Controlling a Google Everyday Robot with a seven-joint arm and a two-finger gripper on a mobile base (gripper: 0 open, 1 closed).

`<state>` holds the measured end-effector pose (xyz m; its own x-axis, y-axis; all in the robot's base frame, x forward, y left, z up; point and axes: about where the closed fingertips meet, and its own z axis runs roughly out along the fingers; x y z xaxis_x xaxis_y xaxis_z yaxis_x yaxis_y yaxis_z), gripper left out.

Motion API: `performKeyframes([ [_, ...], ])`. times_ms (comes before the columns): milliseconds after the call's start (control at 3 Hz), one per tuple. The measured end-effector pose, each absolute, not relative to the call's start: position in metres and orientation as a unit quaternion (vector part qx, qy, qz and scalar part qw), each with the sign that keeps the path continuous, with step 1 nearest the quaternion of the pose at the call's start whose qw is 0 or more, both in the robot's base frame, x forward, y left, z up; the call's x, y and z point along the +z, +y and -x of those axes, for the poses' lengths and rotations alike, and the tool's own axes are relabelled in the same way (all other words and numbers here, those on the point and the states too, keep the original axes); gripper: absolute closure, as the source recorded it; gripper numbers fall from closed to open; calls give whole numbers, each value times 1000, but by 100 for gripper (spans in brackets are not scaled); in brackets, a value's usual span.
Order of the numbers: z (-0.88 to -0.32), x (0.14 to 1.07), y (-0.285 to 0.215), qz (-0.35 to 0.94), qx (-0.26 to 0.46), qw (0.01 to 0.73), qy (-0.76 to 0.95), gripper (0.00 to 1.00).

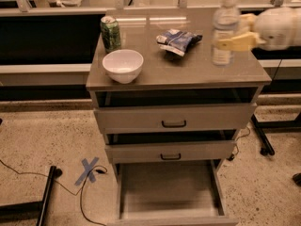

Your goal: Place blue plastic bottle into bottom drawer

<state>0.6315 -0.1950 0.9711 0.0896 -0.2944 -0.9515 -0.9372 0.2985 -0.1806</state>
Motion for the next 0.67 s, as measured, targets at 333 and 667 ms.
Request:
performKeyframes([
  [333, -570, 951, -253, 514, 280, 538, 607, 100],
  [667, -507, 882, -327, 507, 255, 471, 675, 100],
])
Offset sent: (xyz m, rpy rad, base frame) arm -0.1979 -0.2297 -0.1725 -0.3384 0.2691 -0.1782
